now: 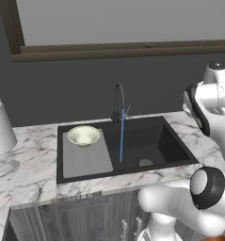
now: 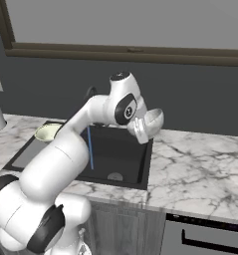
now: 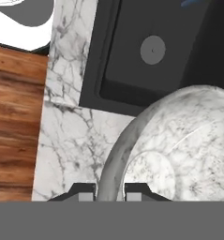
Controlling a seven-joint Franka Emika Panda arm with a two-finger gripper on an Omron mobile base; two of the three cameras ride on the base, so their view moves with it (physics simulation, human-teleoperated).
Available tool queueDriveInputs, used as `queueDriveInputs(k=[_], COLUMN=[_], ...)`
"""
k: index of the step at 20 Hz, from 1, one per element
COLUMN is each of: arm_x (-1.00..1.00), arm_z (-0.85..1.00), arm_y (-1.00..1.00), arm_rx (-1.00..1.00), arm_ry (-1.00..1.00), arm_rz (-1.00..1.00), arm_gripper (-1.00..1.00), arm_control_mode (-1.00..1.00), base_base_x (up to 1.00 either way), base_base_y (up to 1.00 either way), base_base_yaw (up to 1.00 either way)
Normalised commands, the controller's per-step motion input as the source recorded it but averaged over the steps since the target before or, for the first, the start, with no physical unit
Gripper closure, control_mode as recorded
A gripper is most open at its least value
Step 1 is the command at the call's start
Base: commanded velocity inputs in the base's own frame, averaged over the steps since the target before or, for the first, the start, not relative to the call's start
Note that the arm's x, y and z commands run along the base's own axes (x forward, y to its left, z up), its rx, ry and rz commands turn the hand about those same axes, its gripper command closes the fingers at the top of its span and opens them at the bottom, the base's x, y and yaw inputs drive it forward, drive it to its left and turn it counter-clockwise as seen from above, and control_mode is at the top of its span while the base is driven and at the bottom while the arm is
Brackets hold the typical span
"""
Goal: Rinse each bowl for a few seconds and place them down in the sink or on the counter.
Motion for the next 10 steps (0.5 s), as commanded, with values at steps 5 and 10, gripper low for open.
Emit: queueDriveInputs(k=[5,10], arm_x=[-0.05,-0.04], arm_z=[0.03,0.0], arm_y=[0.33,0.31], arm_rx=[0.03,0.08], arm_ry=[0.08,0.08], arm_rz=[0.11,0.11], arm_gripper=[1.0,1.0], arm_control_mode=[-1.0,-1.0], base_base_x=[0.0,0.0], base_base_y=[0.0,0.0], base_base_yaw=[0.0,0.0])
